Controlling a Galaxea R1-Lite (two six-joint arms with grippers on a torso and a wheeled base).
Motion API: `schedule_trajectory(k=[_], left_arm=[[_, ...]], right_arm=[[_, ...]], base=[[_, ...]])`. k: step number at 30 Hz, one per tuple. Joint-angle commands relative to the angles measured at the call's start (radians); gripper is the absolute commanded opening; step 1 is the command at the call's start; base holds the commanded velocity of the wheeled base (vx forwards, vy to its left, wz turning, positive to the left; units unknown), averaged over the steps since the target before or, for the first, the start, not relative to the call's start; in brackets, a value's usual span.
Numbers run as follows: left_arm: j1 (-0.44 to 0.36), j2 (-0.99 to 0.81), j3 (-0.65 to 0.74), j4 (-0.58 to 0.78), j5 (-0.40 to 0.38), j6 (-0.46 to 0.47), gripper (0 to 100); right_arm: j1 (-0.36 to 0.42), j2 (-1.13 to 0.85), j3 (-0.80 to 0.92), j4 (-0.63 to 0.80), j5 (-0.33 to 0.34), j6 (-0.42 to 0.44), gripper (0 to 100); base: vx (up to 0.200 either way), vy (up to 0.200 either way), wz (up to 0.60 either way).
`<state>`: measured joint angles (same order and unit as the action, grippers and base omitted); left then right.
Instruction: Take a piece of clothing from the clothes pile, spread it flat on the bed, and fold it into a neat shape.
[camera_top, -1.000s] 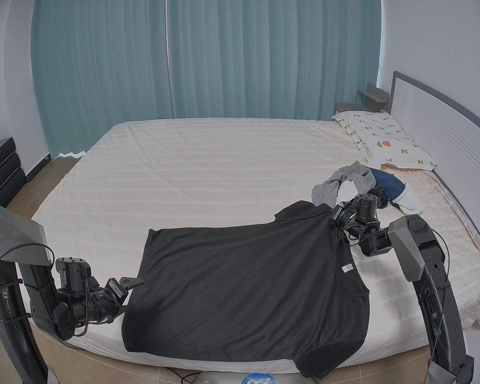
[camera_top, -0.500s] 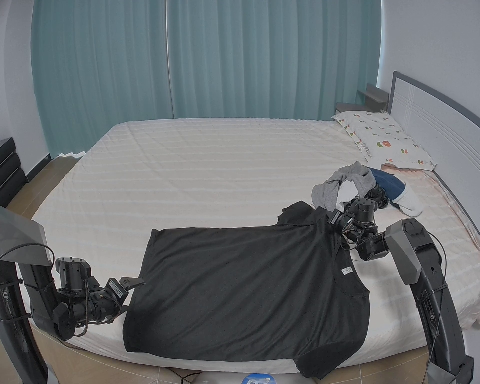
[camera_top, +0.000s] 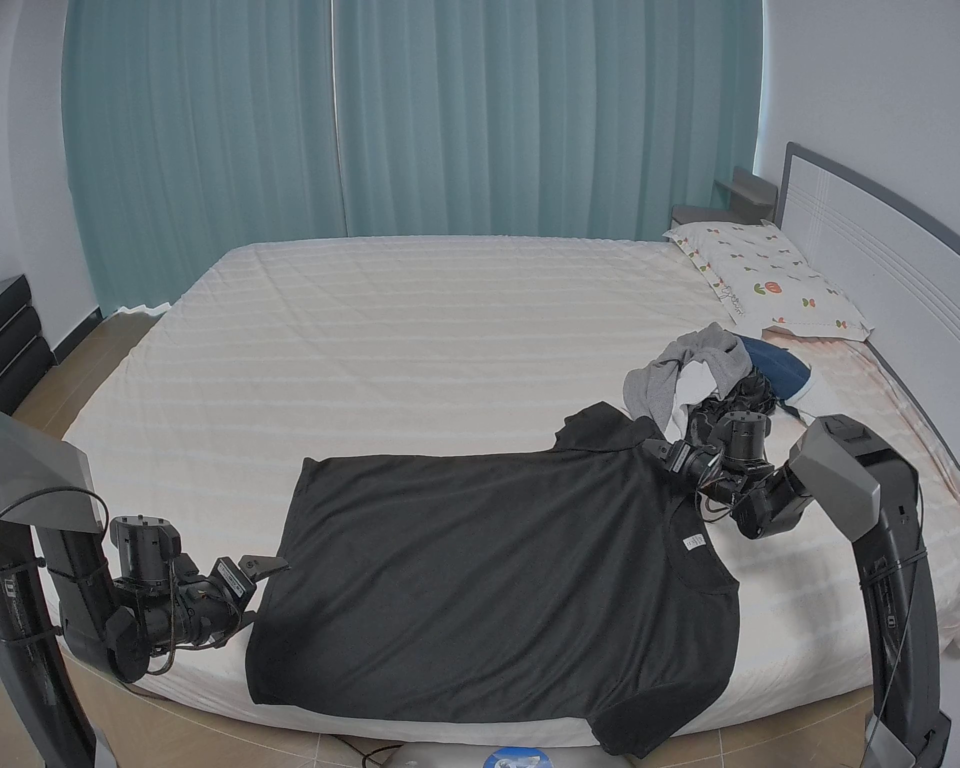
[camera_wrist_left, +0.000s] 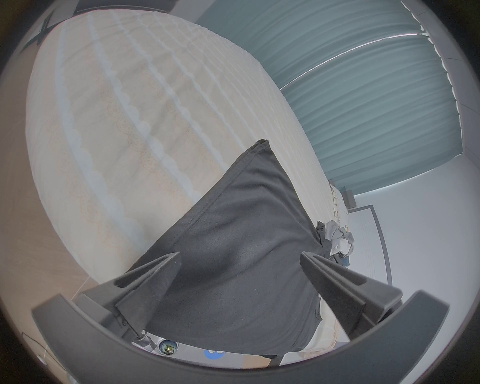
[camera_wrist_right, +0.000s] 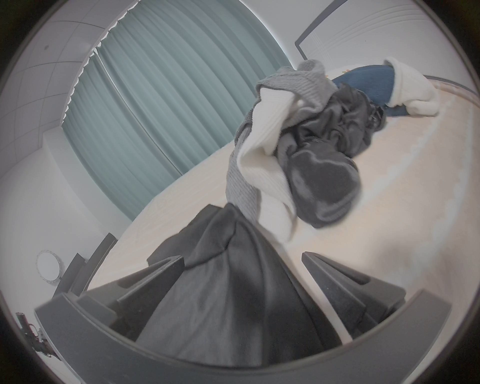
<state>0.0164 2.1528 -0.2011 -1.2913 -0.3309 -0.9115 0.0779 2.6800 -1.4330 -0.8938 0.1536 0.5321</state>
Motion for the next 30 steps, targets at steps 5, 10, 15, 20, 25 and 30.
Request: schedule_trajectory(k=[5,10,15,20,25,30], left_arm=[[-0.009,-0.002,0.127,-0.134,-0.048,0.008,100],[-0.012,0.007,0.173,-0.200,-0.071,0.008,100],[-0.021,0.019,0.175,-0.203,-0.074,0.010,100],[-0.029,0.022,0.181,-0.203,-0.074,0.011,100],[-0.038,0.027,0.181,-0.206,-0.076,0.011,100],[-0.038,0.029,0.178,-0.207,-0.076,0.010,100]], right_arm=[[0.040,-0.537,0.786,-0.238,0.034,0.131,100],[0.054,-0.559,0.994,-0.297,0.032,0.227,100],[0.051,-0.499,1.145,-0.445,0.049,0.327,100],[0.054,-0.335,1.212,-0.672,0.087,0.367,100],[0.056,-0.341,1.224,-0.669,0.139,0.422,100],[0.046,-0.350,1.232,-0.671,0.159,0.443,100]], base=[[0.000,0.000,0.00],[0.000,0.000,0.00],[0.000,0.000,0.00],[0.000,0.000,0.00],[0.000,0.000,0.00],[0.000,0.000,0.00]])
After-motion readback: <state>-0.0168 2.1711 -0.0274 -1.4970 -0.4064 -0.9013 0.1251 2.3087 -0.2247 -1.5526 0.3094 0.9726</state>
